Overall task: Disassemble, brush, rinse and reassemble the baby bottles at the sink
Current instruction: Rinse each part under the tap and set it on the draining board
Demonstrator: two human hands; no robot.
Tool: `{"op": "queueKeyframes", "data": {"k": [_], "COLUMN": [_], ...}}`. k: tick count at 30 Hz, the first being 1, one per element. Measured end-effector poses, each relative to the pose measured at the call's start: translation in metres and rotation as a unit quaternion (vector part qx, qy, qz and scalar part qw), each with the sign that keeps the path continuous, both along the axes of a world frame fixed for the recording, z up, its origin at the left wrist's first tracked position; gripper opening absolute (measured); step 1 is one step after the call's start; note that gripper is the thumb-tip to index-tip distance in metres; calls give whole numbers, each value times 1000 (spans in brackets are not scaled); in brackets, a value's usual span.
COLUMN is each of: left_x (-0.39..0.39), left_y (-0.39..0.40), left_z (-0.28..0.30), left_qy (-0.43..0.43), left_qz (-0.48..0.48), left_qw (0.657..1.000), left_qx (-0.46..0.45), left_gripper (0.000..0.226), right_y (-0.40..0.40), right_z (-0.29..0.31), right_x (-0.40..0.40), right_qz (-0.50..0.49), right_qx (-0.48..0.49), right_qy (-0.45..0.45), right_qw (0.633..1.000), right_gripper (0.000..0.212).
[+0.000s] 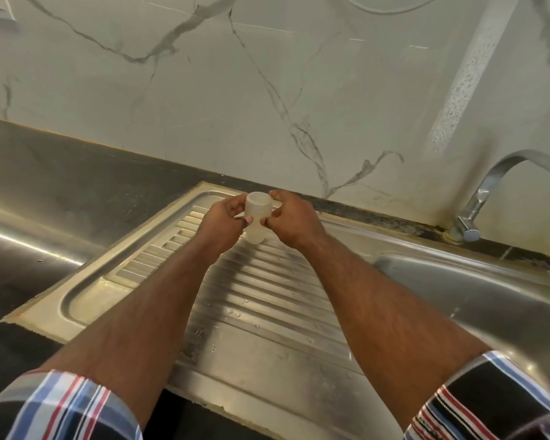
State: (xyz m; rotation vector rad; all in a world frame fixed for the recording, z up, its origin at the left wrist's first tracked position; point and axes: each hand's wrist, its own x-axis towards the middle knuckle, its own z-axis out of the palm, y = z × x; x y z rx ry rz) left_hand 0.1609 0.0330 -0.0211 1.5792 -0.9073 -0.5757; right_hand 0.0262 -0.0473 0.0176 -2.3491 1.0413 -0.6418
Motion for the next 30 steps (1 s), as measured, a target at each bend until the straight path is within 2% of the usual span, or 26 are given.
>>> {"op": "queueKeyframes", "data": {"k": [6,14,16,20,27,30], "left_x": [-5,-8,-11,-25,-75,-110], "left_y": [-1,-1,0,5,9,3], "left_z": [0,1,3,8,17,17], "left_qy": [-18,-62,-106,-247,-456,-481], "left_qz": [-8,22,38,71,43,9], "left_qw": [1000,997,993,965,888,875], "left_qx": [0,43,48,55,40,45], "left_gripper": [57,86,91,96,74,72], "right_y": [0,-1,-1,-1,7,7], "right_z": [-1,-1,-1,-1,4,7], "right_x": [0,-1,-3,-11,-46,-73], "right_qz": [-3,-6,-10,-13,-22,-28], "right_qx": [-3,-3,-14,-65,-148,-152], "right_qy": [5,17,29,68,130,129], "right_qw": [1000,1000,999,995,980,979], "right_gripper": [73,86,87,82,76,76]}}
